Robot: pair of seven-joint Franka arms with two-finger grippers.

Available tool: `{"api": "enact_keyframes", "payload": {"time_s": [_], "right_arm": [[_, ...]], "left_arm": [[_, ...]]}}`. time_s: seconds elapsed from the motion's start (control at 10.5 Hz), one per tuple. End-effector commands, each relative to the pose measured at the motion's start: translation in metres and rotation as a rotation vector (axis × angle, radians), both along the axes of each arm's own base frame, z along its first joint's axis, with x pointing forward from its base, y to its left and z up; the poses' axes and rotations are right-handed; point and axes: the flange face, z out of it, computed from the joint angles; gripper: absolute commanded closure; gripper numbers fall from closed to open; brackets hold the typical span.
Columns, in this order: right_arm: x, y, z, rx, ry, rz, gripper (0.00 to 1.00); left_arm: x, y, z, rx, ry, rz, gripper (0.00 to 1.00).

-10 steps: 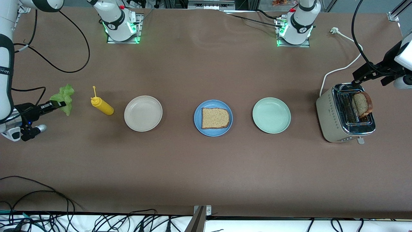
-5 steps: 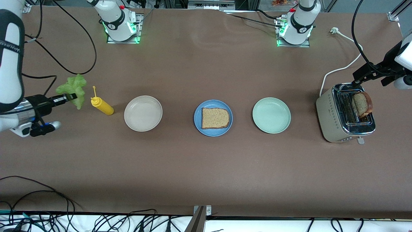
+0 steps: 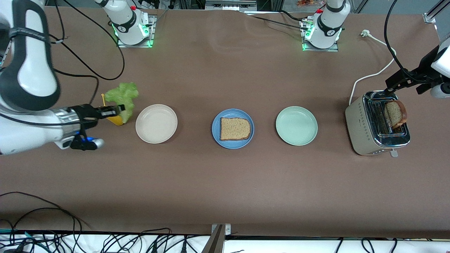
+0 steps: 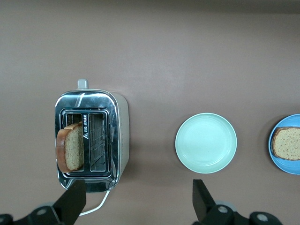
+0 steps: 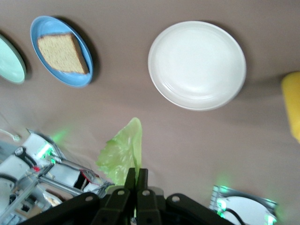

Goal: Make sandwich in blue plate with both arms
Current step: 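Carry the lettuce with the right gripper over the bread on the blue plate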

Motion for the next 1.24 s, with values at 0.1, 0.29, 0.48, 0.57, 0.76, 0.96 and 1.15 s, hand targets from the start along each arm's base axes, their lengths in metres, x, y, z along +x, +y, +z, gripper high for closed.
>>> {"api": "enact_keyframes", "payload": {"time_s": [0.1, 0.29, 0.48, 0.57, 0.76, 0.96, 1.15], "right_arm": [[0.01, 0.135, -0.03, -0.081, -0.094, -0.191, 1.0], [0.011, 0.211, -0.062, -0.093, -0.157, -0.341, 1.0], [0.005, 0.286, -0.105, -0.059, -0.205, -0.526, 1.0], [0.0, 0.313, -0.124, -0.042, -0.238, -0.59, 1.0], [-0.018, 0.347, -0.155, -0.068, -0.197, -0.675, 1.0], [-0.032, 0.357, -0.17, -0.125, -0.124, -0.734, 1.0], [-0.045, 0.356, -0.197, -0.185, -0.08, -0.741, 1.0]], "left_arm": [[0.004, 0.012, 0.005, -0.005, 0.002, 0.015, 0.0], [0.004, 0.015, 0.004, -0.004, 0.003, 0.02, 0.0], [0.004, 0.015, 0.004, -0.005, 0.003, 0.021, 0.0], [0.004, 0.015, 0.004, -0.005, 0.003, 0.021, 0.0], [0.004, 0.019, 0.003, -0.005, 0.005, 0.027, 0.0], [0.005, 0.021, 0.001, -0.008, 0.008, 0.032, 0.0], [0.006, 0.022, 0.001, -0.009, 0.01, 0.032, 0.0]]}}
